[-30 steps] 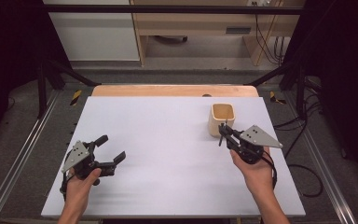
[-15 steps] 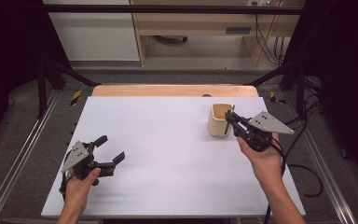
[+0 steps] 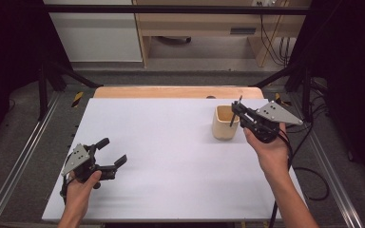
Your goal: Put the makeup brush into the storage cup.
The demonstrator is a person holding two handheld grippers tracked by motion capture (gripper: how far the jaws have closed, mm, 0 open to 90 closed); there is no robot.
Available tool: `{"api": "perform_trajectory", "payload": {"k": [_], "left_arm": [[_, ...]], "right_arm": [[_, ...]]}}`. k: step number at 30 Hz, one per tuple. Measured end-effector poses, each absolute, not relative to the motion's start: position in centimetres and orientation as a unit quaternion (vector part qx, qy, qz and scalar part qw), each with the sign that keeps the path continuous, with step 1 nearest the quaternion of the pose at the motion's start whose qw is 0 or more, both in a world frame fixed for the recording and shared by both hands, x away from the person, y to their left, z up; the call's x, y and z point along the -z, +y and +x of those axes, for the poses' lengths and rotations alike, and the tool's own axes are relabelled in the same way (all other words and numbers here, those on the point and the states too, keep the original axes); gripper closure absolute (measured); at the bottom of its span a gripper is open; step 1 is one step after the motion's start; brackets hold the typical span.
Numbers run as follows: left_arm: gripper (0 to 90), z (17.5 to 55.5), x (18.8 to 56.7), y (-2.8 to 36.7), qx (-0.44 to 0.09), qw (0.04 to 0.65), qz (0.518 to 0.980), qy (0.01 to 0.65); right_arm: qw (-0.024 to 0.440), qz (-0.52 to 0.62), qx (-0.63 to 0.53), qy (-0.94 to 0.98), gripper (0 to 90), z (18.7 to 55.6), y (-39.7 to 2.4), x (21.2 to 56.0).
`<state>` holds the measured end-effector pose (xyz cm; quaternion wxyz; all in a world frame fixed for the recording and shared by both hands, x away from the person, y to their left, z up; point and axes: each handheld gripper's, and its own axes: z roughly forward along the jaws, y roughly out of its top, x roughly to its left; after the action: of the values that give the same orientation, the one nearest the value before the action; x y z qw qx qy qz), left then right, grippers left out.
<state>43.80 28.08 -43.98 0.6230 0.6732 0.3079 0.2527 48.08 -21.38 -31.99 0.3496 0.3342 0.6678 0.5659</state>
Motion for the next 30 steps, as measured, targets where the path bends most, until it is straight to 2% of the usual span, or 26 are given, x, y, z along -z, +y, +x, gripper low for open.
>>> {"api": "perform_trajectory", "payload": {"k": [18,30], "left_arm": [[4.3,43.8,44.1,28.1,-0.252,0.622,0.676,0.304],[4.3,43.8,44.0,28.0,-0.251,0.625,0.676,0.299]], "right_arm": [[0.363,0.347,-0.566,0.654,83.2,51.1,-21.6,30.6],[0.367,0.361,-0.561,0.648,83.2,52.9,-21.8,31.2]]}}
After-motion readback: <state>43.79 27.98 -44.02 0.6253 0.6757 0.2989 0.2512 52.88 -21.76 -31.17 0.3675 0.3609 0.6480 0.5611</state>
